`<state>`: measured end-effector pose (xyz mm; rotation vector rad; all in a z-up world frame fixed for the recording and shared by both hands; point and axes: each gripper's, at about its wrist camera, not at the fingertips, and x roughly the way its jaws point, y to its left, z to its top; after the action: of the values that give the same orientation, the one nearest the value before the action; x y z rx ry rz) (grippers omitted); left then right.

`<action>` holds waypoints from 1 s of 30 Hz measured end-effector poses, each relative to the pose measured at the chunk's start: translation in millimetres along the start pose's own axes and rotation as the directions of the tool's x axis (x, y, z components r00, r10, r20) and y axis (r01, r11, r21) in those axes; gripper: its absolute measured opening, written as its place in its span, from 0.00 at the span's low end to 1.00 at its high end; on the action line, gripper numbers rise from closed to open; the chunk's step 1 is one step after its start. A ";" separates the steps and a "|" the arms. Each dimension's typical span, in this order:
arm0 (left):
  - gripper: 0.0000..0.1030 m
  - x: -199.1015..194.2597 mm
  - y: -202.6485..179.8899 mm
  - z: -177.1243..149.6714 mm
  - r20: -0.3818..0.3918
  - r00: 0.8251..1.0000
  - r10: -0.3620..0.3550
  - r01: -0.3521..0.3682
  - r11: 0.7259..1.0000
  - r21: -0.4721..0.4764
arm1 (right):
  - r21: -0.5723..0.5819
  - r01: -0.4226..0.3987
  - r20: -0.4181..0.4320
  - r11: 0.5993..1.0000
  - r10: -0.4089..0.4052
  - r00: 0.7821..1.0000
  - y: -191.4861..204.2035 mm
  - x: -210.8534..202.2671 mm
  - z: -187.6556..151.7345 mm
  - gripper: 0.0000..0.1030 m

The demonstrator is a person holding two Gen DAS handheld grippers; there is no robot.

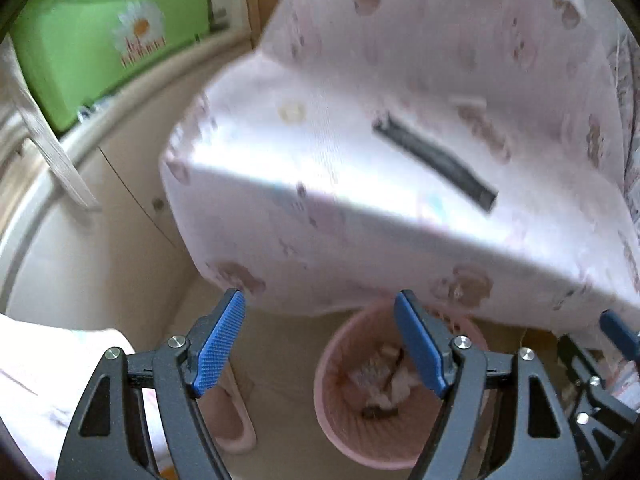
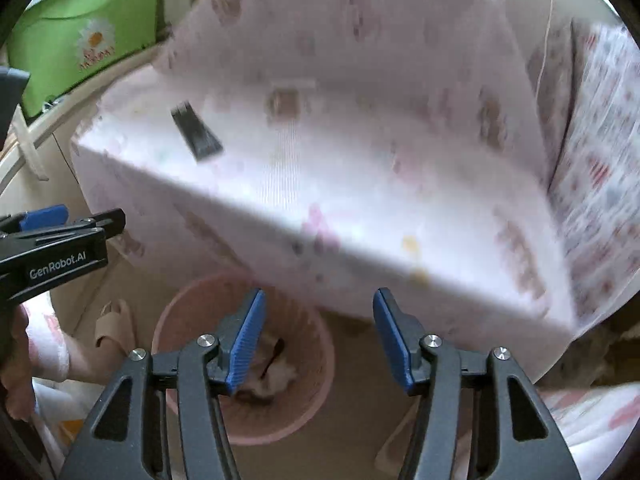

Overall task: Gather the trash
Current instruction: 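Move both tools back up toward the seat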

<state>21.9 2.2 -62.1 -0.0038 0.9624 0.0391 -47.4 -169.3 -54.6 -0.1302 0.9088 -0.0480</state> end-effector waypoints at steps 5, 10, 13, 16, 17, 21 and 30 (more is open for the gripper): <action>0.74 -18.8 10.0 8.0 0.108 0.993 -0.036 0.040 0.999 -0.034 | -0.032 -0.071 0.123 0.997 0.074 0.990 5.0 -32.6 6.9 0.71; 0.74 -36.8 10.7 11.4 0.251 0.968 0.031 -0.021 0.999 -0.041 | -0.012 -0.054 0.196 0.998 0.056 0.979 -1.6 -42.6 13.2 0.78; 0.74 -34.9 14.1 15.4 0.272 0.961 0.048 -0.034 0.998 -0.055 | 0.020 -0.011 0.218 1.000 0.006 0.976 -6.1 -42.8 13.9 0.78; 0.75 -37.3 19.7 15.5 0.284 0.958 0.033 -0.008 0.996 -0.089 | 0.017 0.046 0.213 0.999 -0.049 0.976 -11.3 -40.5 15.8 0.78; 0.76 -39.9 21.1 14.1 0.294 0.955 0.032 -0.002 0.995 -0.102 | 0.016 0.071 0.211 0.997 -0.072 0.975 -11.3 -39.3 16.0 0.78; 0.78 -49.7 16.3 12.3 0.298 0.954 0.009 0.015 0.997 -0.078 | 0.016 0.013 0.181 1.000 -0.015 0.983 -13.4 -35.4 16.2 0.73; 0.78 -48.2 9.9 12.5 0.253 0.964 -0.078 0.089 0.996 -0.031 | 0.085 -0.011 0.143 0.996 -0.001 0.990 -24.4 -29.6 19.7 0.72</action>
<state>4.2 10.8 -15.2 -0.0764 0.7062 -0.0178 -49.8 -188.7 -16.2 -0.0510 0.7629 -0.0722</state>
